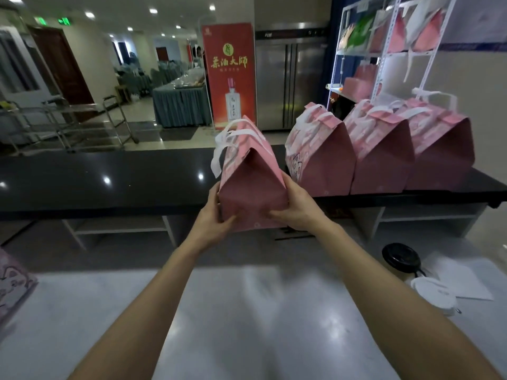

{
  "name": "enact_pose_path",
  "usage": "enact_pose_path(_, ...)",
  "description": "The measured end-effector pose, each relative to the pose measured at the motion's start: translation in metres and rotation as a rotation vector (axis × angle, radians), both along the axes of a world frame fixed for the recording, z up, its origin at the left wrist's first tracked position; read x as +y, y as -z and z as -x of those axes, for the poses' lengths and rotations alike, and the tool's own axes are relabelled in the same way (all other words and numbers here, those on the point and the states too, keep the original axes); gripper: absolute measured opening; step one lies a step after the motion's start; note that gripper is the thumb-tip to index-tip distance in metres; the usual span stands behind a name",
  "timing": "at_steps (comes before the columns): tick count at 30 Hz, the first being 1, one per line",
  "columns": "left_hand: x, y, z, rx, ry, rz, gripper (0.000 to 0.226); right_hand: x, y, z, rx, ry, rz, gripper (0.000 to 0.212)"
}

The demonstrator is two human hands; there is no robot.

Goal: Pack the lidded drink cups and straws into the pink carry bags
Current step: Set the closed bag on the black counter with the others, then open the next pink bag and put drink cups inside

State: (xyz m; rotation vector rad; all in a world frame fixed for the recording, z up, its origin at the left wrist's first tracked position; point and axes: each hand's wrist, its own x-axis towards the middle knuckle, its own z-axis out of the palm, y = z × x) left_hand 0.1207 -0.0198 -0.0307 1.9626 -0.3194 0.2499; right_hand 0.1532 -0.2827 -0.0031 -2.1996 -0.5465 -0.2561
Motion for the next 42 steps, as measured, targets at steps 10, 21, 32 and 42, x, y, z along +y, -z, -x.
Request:
enact_pose_path(10,-0.023,0.007,-0.053,-0.081,-0.096,-0.086,0.13,-0.019,0.013,-0.053,0.069,0.04,0.017,0.11)
enact_pose_path(21,-0.034,0.012,-0.113,-0.044,-0.109,-0.089,0.126,-0.057,0.124,-0.019,0.378,0.074,0.42,0.079)
enact_pose_path(32,-0.046,0.012,-0.147,-0.036,-0.084,-0.115,0.123,-0.056,0.147,-0.017,0.485,0.065,0.5,0.079)
enact_pose_path(42,-0.029,0.008,-0.142,0.074,-0.042,-0.094,0.132,-0.042,0.137,-0.014,0.471,0.062,0.482,0.078)
